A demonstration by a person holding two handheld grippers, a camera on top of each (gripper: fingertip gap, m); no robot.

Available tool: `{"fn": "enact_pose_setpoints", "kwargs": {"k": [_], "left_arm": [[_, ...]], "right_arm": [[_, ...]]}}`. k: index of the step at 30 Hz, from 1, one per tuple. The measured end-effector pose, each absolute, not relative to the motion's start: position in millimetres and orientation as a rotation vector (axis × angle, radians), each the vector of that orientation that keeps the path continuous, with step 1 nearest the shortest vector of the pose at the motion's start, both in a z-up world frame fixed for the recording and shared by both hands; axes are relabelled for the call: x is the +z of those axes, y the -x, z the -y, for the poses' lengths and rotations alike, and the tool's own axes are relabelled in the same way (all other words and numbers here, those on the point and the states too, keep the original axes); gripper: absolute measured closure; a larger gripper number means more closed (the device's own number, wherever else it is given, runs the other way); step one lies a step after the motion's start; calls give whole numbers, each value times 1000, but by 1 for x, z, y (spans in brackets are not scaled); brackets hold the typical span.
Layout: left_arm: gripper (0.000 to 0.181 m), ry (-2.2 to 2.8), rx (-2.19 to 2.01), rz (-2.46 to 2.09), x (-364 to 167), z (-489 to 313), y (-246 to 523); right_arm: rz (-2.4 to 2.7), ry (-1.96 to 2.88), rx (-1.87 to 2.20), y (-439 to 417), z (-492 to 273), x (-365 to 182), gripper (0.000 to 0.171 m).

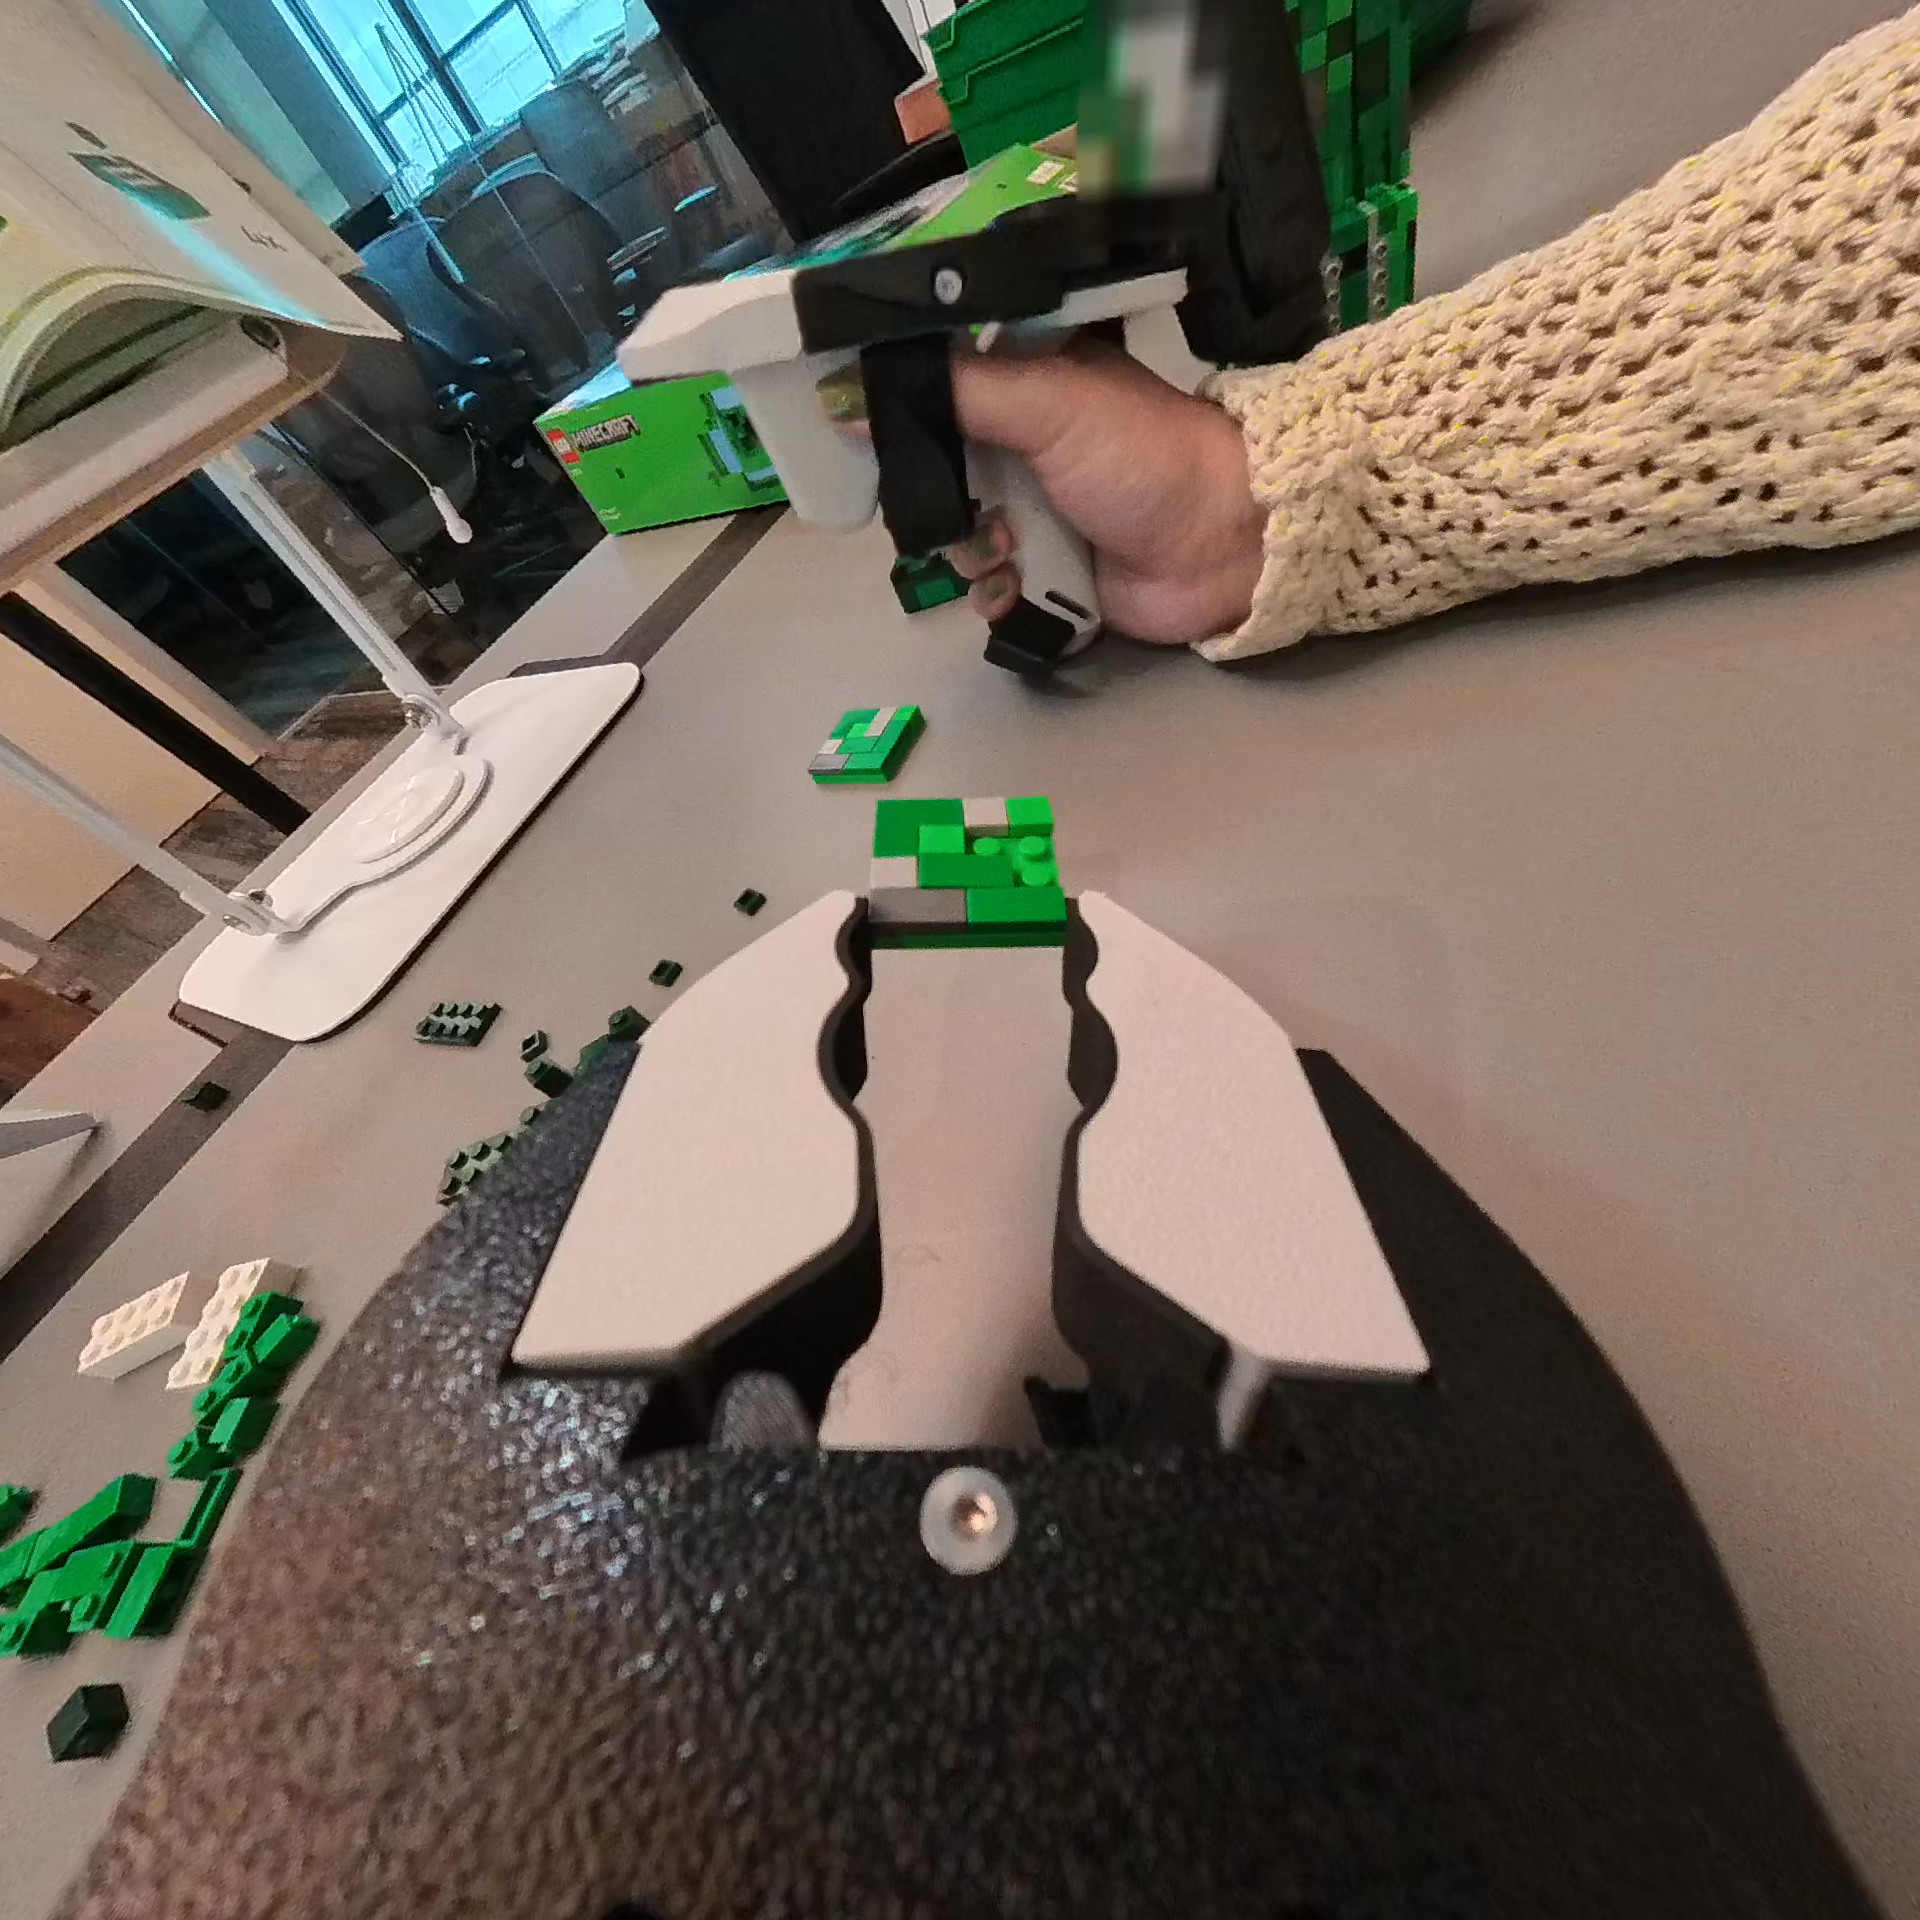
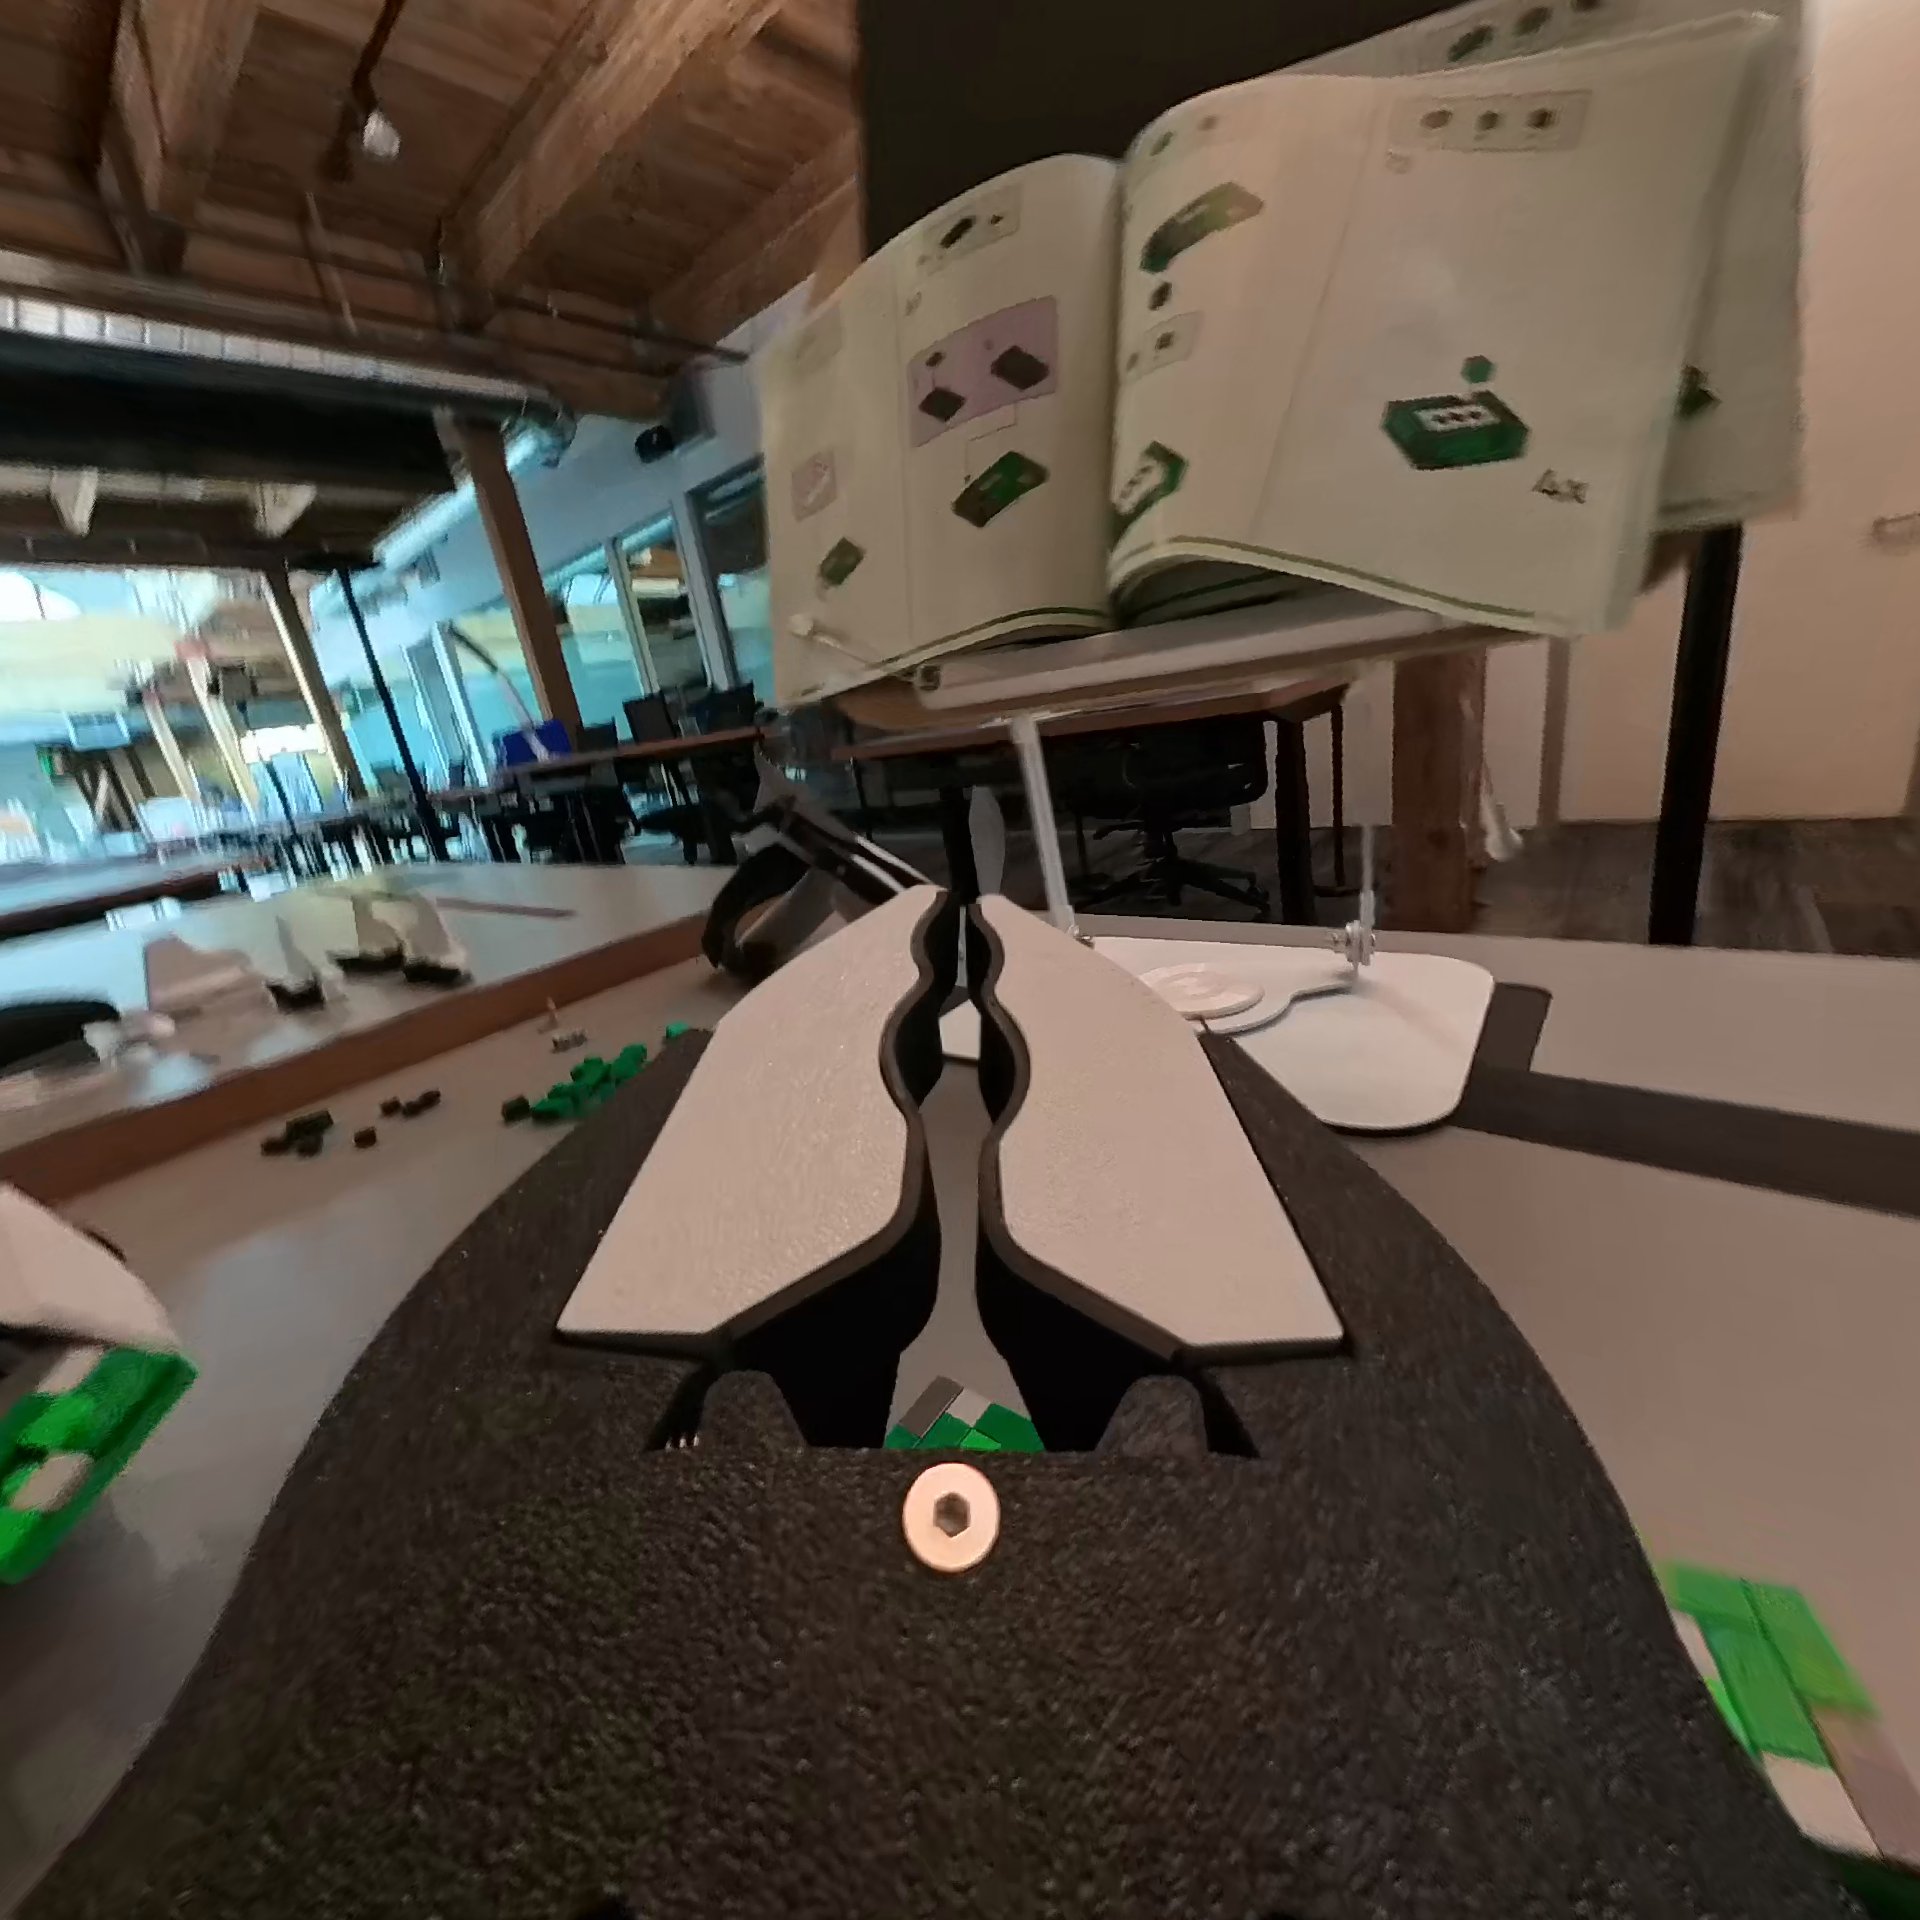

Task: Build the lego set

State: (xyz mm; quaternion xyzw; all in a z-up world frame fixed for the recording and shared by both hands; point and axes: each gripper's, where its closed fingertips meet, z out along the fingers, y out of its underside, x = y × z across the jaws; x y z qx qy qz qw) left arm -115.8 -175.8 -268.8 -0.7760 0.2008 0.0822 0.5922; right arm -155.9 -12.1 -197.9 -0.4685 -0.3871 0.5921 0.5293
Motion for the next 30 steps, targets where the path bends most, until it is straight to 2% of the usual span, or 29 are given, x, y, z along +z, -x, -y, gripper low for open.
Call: {"fn": "enact_pose_setpoints", "kwargs": {"k": [10,18,24,30], "left_arm": [[146,1804,198,-466,-269,175,117],[146,1806,210,-476,-270,175,117],[146,1806,216,-481,-271,175,116],[146,1806,221,-487,-271,175,115]], "right_arm": [[1254,889,1240,171,68,-202,168],[1860,1083,1341,232,126,-218,152],[2219,1172,1187,306,169,-221,154],[2584,972,891,343,229,-246,160]]}}
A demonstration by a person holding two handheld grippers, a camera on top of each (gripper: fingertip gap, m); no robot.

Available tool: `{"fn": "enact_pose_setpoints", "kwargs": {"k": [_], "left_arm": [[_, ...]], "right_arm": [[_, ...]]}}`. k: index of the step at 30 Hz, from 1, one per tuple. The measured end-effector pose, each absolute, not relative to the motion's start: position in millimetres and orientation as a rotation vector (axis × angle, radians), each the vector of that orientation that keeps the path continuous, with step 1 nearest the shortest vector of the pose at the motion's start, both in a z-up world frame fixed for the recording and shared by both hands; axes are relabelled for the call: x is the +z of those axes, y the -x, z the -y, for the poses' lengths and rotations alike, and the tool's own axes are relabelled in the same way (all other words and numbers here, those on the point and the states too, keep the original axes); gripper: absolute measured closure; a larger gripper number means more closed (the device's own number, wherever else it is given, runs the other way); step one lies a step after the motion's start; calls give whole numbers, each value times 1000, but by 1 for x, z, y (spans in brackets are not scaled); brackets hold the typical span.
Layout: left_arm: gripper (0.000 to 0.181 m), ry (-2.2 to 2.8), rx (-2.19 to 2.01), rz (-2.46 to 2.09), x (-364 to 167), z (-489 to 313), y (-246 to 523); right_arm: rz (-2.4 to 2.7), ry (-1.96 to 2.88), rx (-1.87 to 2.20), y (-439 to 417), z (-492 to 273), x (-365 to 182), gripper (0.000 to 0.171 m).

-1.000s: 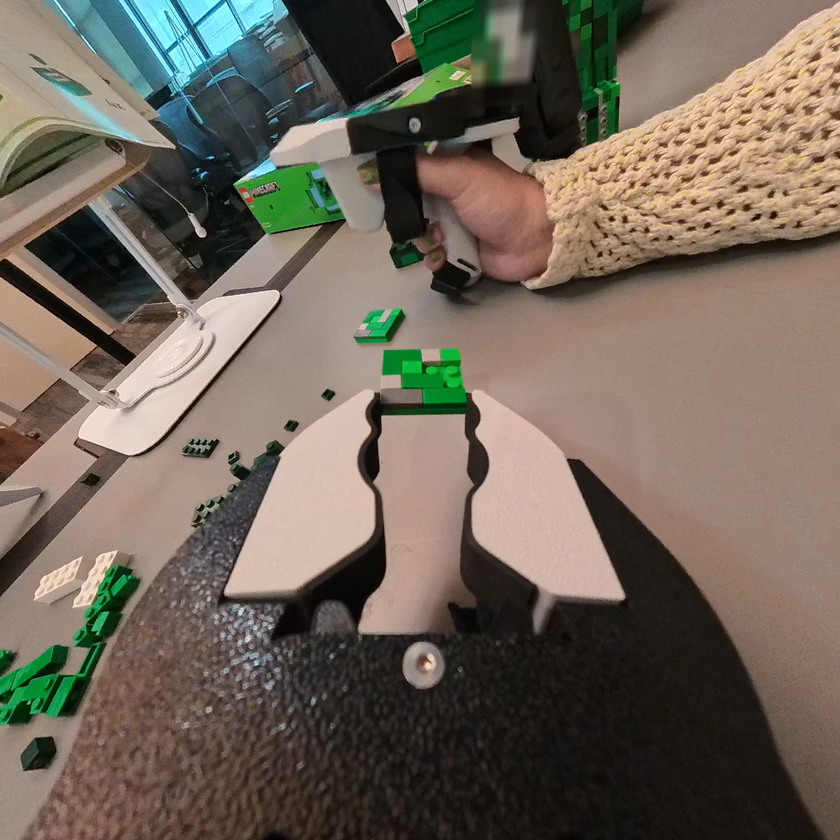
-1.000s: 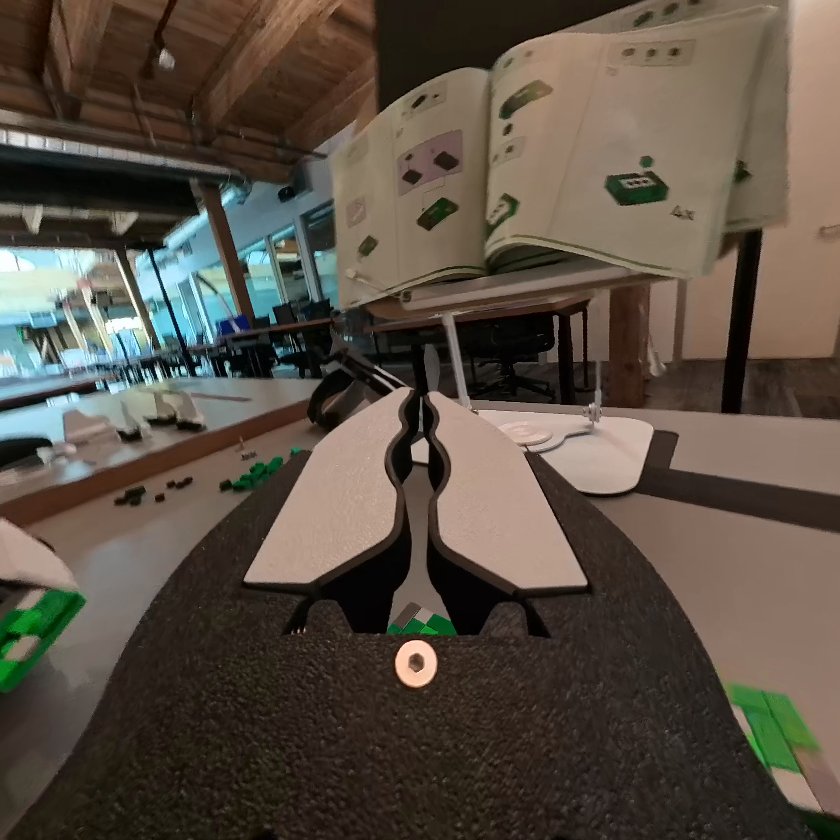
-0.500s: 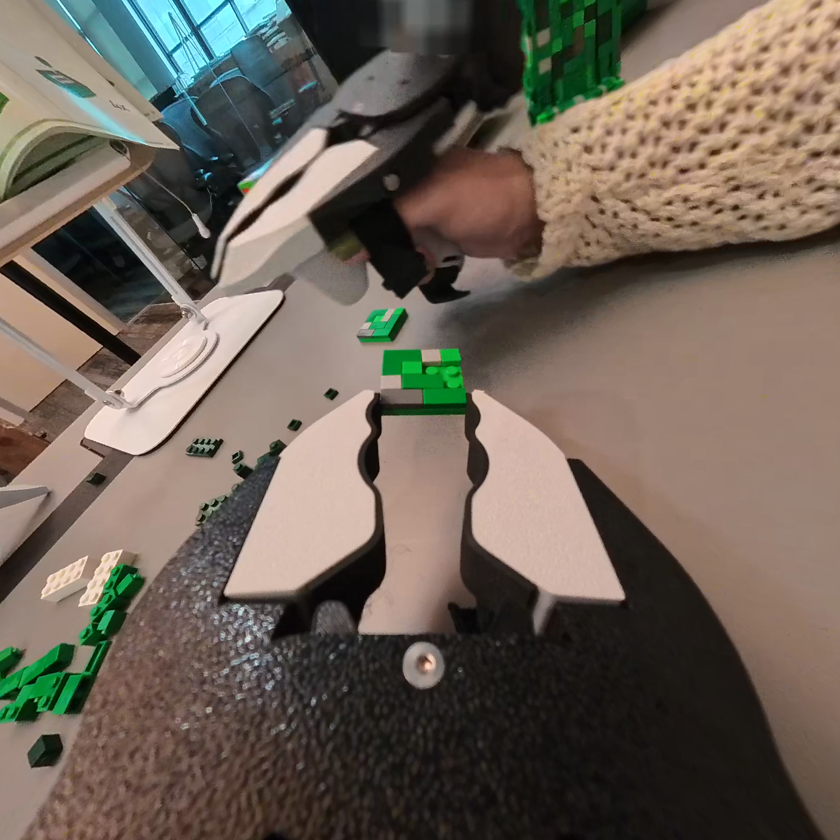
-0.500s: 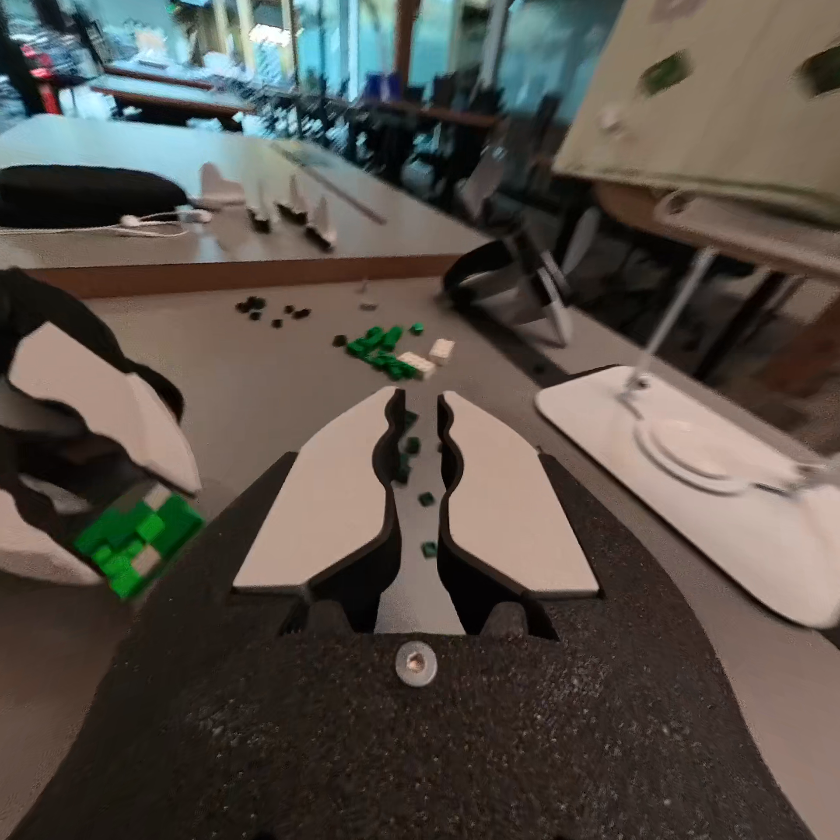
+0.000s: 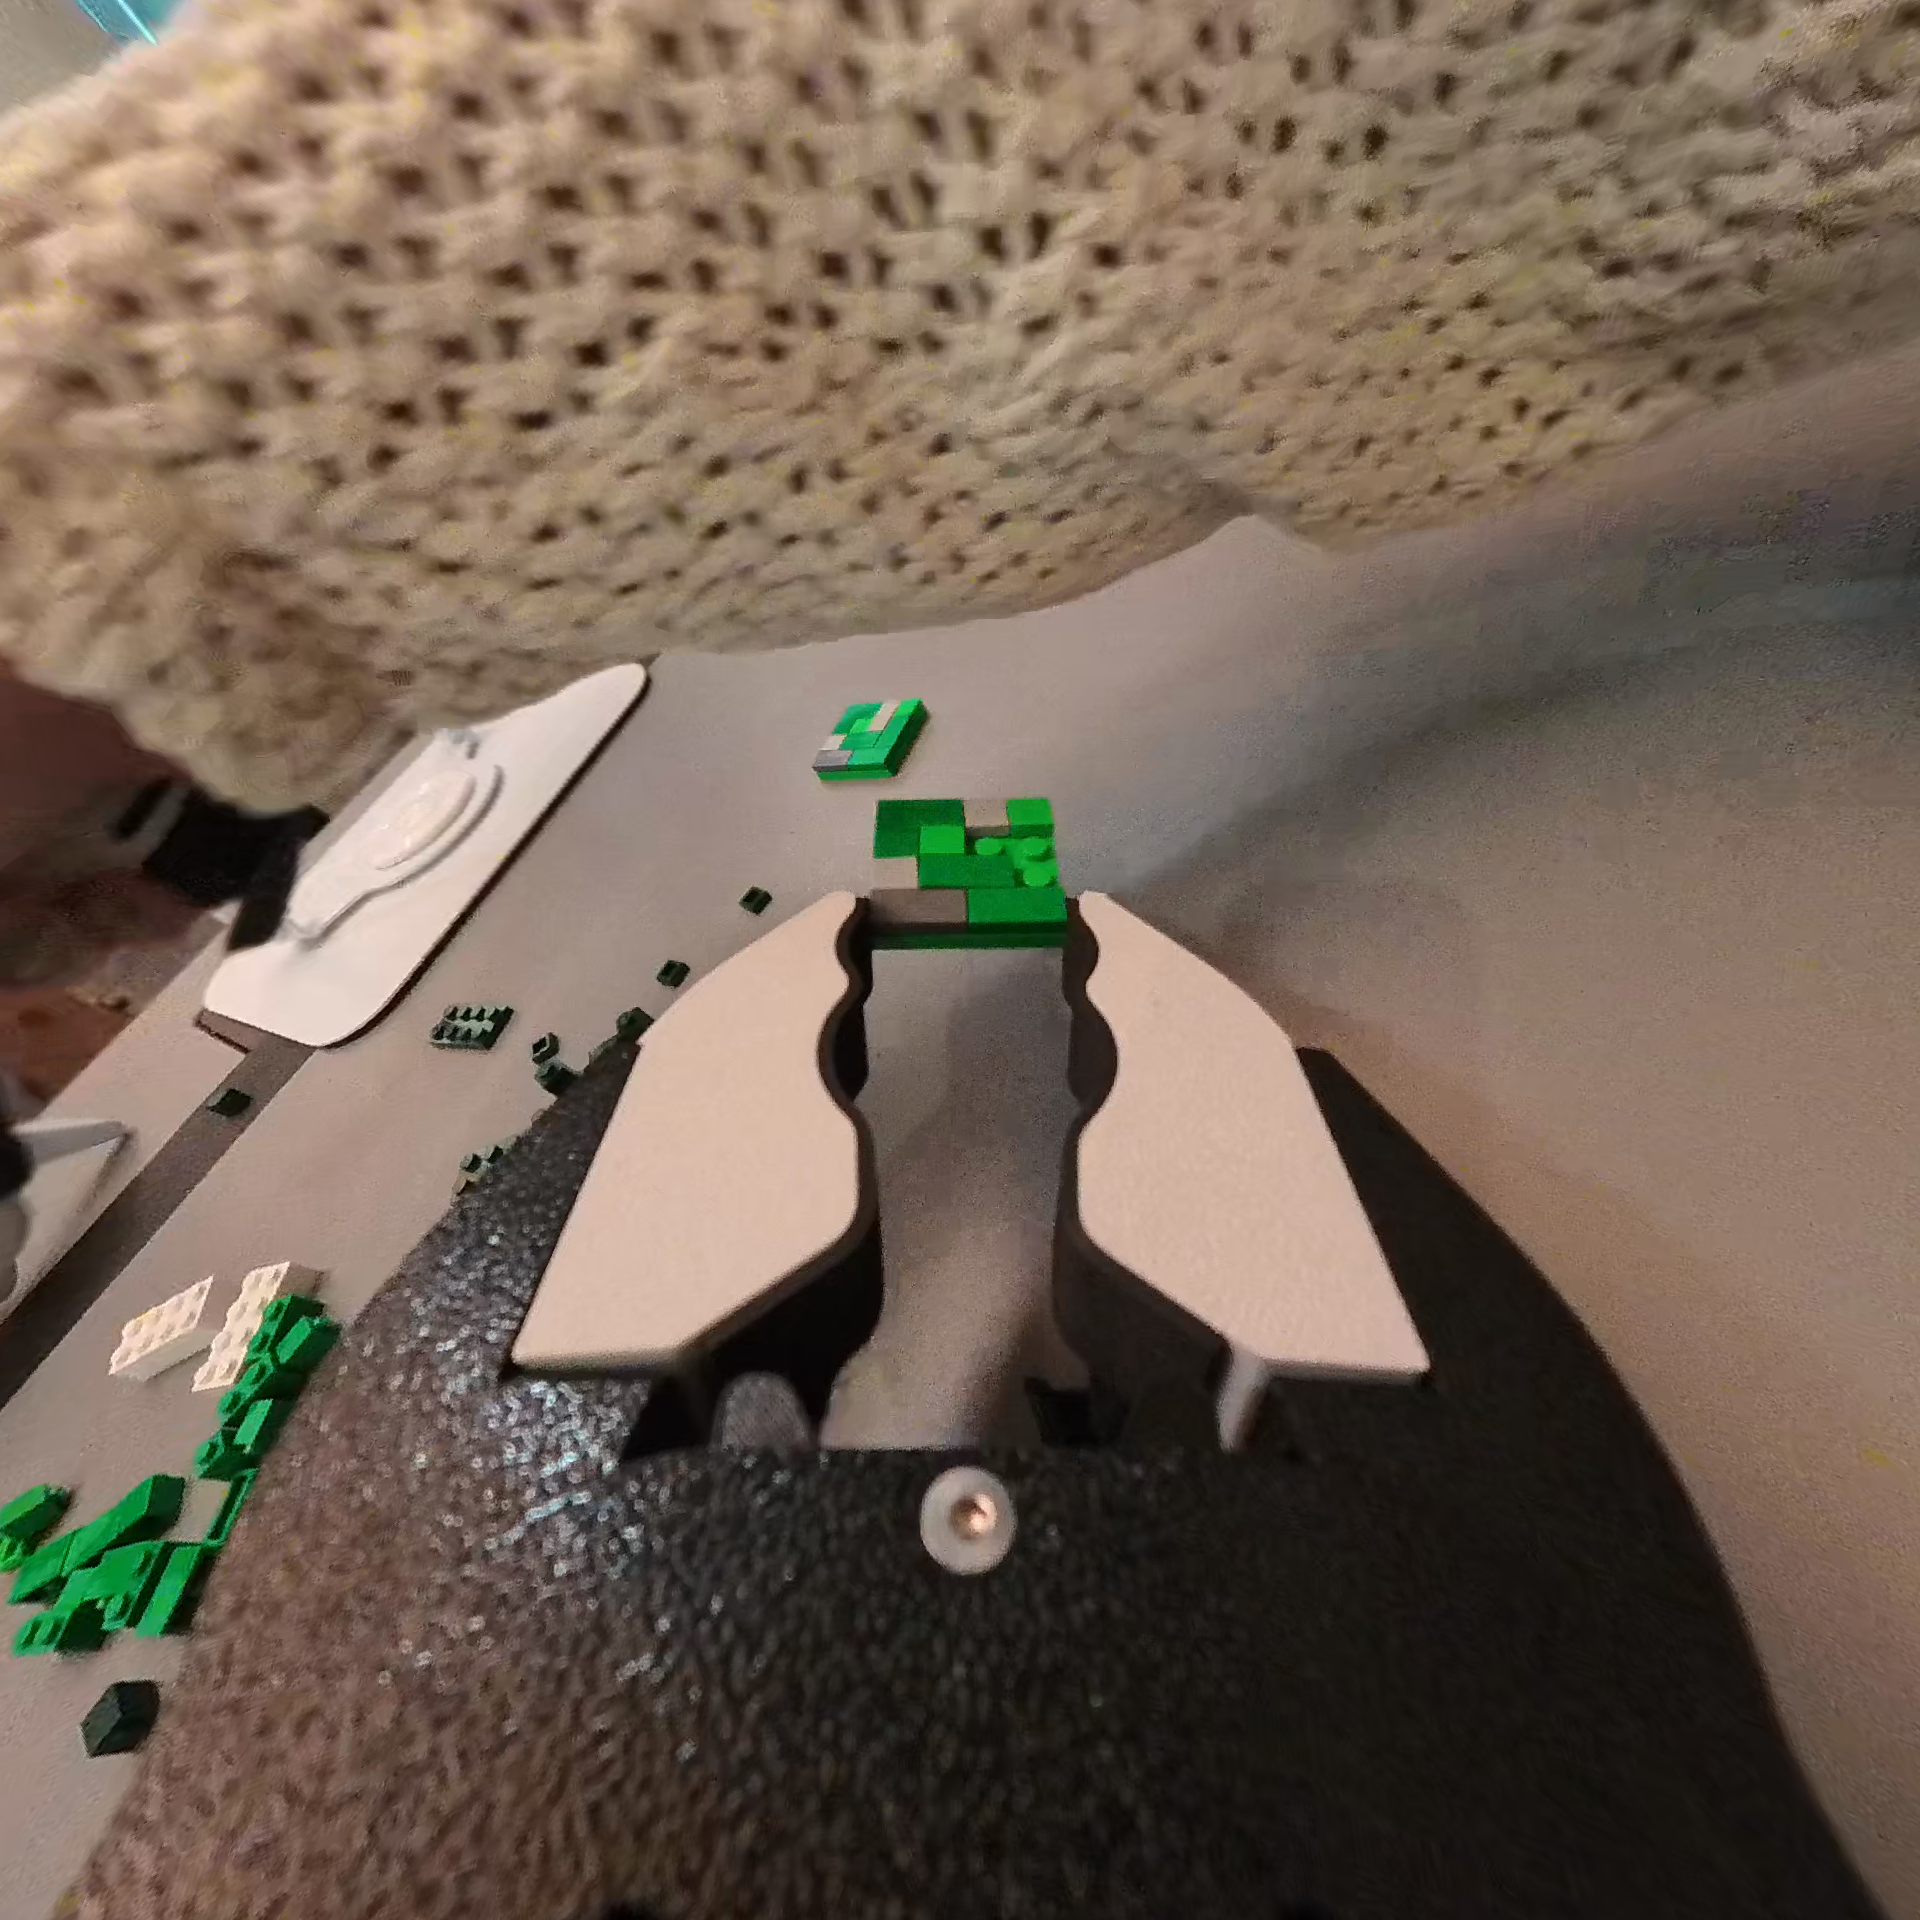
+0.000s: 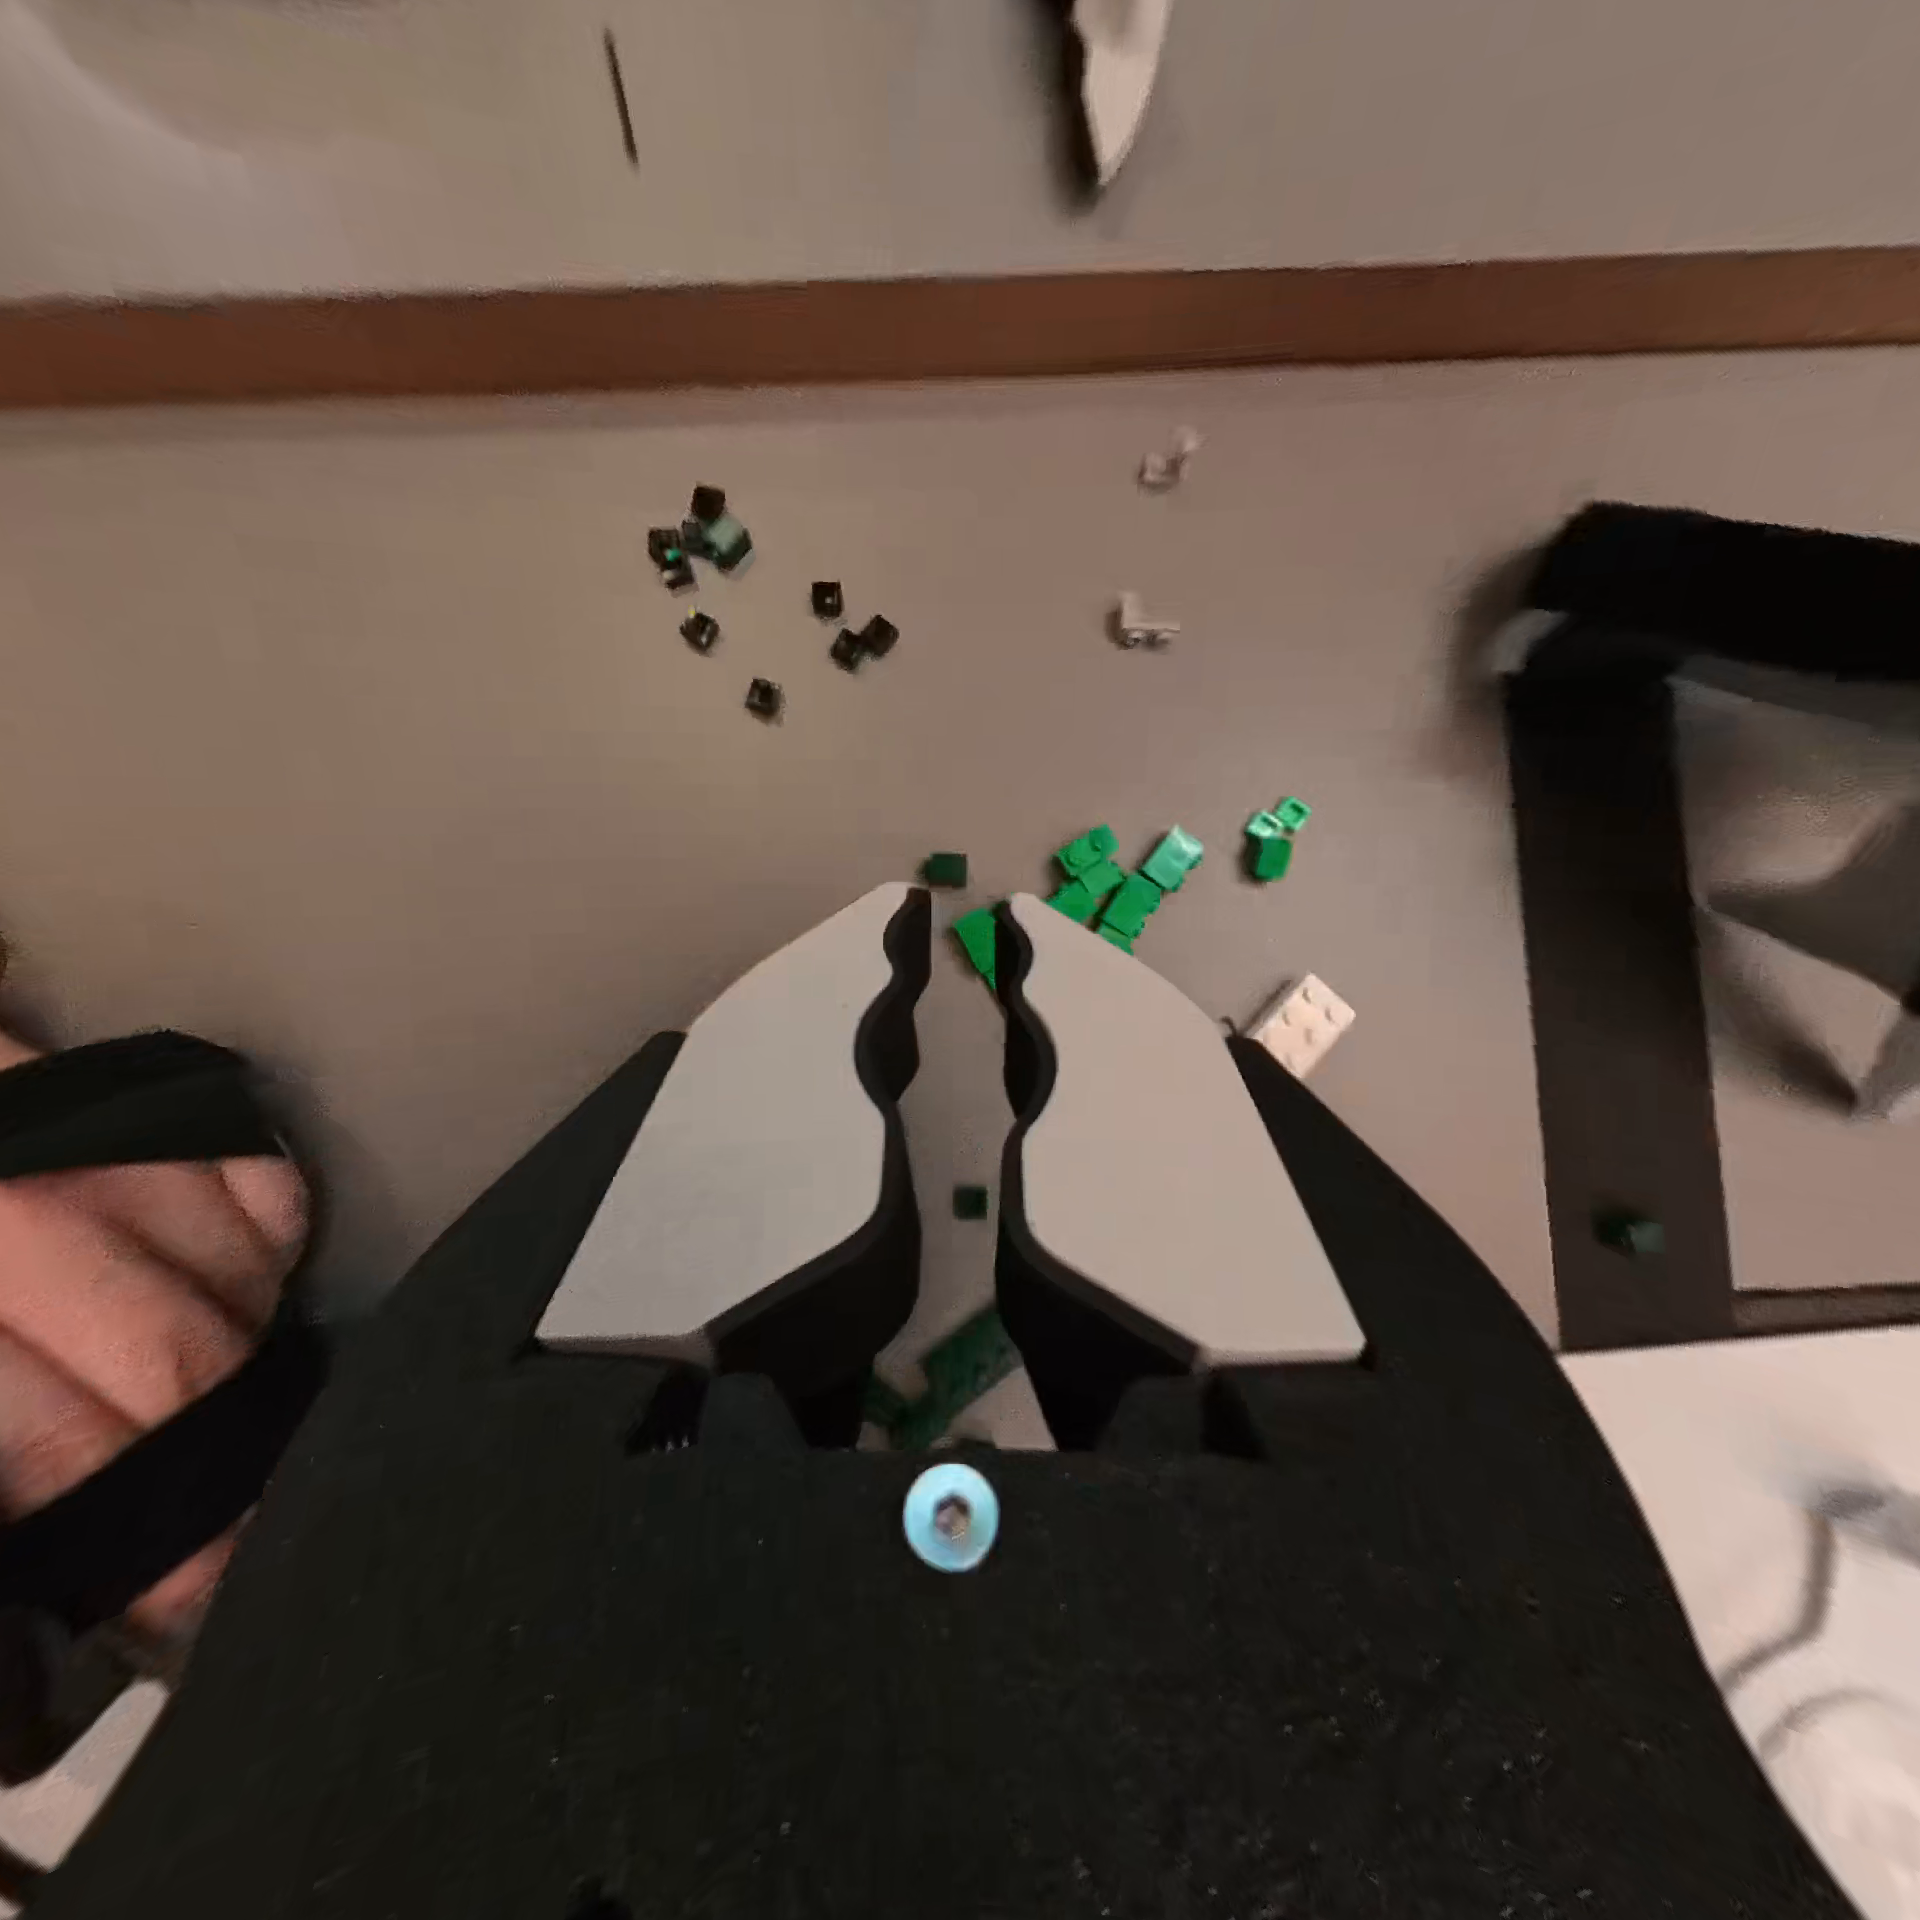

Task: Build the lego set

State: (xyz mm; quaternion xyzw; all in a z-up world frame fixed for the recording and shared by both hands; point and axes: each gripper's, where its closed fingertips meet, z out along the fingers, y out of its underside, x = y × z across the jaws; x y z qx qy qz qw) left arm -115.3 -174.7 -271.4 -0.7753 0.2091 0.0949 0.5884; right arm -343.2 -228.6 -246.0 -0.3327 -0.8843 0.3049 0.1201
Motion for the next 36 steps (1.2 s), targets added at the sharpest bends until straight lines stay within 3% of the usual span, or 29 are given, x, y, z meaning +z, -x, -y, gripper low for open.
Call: {"fn": "enact_pose_setpoints", "kwargs": {"k": [6,25,32,36], "left_arm": [[146,1806,226,-497,-272,175,114],[146,1817,245,-523,-276,174,113],[146,1819,245,-527,-276,174,112],[146,1819,244,-528,-276,174,112]], "right_arm": [[2734,906,605,358,240,-262,166],[2783,1215,476,342,178,-294,168],[2919,768,556,336,203,-309,153],[2939,583,489,338,205,-312,154]]}}
